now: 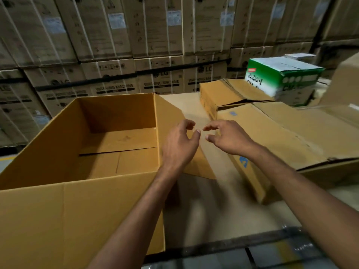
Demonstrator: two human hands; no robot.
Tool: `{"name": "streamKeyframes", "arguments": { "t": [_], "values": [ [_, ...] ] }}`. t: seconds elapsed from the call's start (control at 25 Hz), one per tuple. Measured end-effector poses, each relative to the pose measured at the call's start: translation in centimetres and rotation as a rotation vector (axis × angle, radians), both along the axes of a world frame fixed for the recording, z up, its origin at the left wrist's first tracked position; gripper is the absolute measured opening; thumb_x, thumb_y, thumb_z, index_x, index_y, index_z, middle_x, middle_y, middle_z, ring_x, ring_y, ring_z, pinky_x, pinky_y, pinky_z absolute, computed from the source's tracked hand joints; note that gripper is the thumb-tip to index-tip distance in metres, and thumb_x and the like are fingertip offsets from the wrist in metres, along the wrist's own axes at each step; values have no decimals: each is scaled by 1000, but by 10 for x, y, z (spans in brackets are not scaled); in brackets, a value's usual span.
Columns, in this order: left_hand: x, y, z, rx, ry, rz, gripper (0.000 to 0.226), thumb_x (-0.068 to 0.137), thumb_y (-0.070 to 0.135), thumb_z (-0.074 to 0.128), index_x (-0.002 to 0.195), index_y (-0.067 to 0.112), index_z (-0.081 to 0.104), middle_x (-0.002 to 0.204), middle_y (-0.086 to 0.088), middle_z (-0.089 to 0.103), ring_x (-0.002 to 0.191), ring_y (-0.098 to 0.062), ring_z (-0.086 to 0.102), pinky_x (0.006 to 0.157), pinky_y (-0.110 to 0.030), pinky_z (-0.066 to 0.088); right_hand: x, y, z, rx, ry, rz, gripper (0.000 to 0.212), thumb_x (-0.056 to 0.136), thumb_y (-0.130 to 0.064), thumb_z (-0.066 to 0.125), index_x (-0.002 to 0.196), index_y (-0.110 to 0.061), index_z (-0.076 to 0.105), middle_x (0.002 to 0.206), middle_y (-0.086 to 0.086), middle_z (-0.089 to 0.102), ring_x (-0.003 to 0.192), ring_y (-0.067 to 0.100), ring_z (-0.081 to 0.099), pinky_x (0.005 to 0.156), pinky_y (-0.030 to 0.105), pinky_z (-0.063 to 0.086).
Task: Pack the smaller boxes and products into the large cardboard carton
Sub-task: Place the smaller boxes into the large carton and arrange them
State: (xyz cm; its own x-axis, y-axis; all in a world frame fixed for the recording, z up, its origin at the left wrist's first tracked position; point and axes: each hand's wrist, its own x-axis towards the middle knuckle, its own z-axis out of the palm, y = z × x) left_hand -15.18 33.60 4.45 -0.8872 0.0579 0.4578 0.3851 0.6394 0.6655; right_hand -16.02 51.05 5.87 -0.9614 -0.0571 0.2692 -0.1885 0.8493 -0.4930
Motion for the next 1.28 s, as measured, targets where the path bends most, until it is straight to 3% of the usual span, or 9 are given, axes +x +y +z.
{"name": "streamKeyframes", "arguments": {
  "t": [0.16, 0.32, 0.44, 0.56, 0.76, 0.84, 1.08, 1.28],
  "values": [
    [3, 55, -7, 74, -81, -114, 34, 97, 39, 64, 128, 24, 64, 122, 8, 68, 108, -5, 63, 85, -27, 55, 13, 53, -12, -34, -7, -64, 29, 93, -31, 73, 122, -30, 73, 128, -11, 70, 121, 12, 61, 101, 34, 50],
    [-2, 121, -26, 138, -166, -148, 30, 93, 36, 67, 120, 24, 66, 114, 8, 70, 100, -8, 65, 85, -36, 58, 19, 125, -33, 12, 39, -162, 27, 91, -29, 72, 118, -33, 72, 125, -10, 69, 122, 16, 55, 98, 39, 50],
    [-7, 177, -45, 149, -228, -144, 35, 91, 39, 69, 123, 26, 63, 125, 7, 64, 112, -12, 61, 93, -41, 55, 20, 192, -46, 39, 106, -271, 28, 93, -27, 70, 121, -29, 71, 129, -5, 67, 123, 21, 52, 99, 39, 46],
    [-14, 235, -65, 133, -317, -119, 53, 89, 48, 69, 136, 30, 53, 146, 2, 46, 125, -21, 54, 102, -46, 51, 15, 266, -61, 112, 76, -405, 38, 97, -34, 66, 133, -25, 64, 139, 0, 61, 130, 25, 47, 104, 43, 43],
    [-25, 285, -99, -6, -442, -45, 77, 83, 57, 71, 147, 29, 40, 164, -4, 17, 148, -31, 29, 112, -57, 40, -2, 365, -86, 203, -233, -644, 65, 99, -58, 49, 152, -21, 42, 155, 13, 40, 142, 36, 34, 113, 54, 34],
    [-25, 287, -111, -21, -452, -52, 79, 81, 60, 70, 146, 25, 41, 162, -1, 17, 146, -33, 32, 110, -56, 43, -6, 383, -93, 230, -334, -655, 75, 97, -69, 43, 154, -22, 37, 158, 16, 35, 144, 39, 30, 115, 53, 29],
    [-27, 285, -112, 16, -494, -43, 85, 82, 53, 76, 152, 26, 36, 163, 1, 10, 143, -35, 36, 105, -57, 49, -14, 392, -96, 208, -367, -674, 97, 78, -90, 44, 155, -32, 34, 163, 18, 26, 147, 42, 24, 114, 56, 23],
    [-27, 261, -110, 26, -463, -2, 82, 84, 45, 78, 151, 24, 37, 159, -3, 22, 140, -33, 40, 106, -56, 48, -12, 370, -83, 200, -420, -668, 101, 74, -92, 53, 152, -30, 39, 159, 20, 32, 144, 44, 28, 113, 57, 24]
  ]
}}
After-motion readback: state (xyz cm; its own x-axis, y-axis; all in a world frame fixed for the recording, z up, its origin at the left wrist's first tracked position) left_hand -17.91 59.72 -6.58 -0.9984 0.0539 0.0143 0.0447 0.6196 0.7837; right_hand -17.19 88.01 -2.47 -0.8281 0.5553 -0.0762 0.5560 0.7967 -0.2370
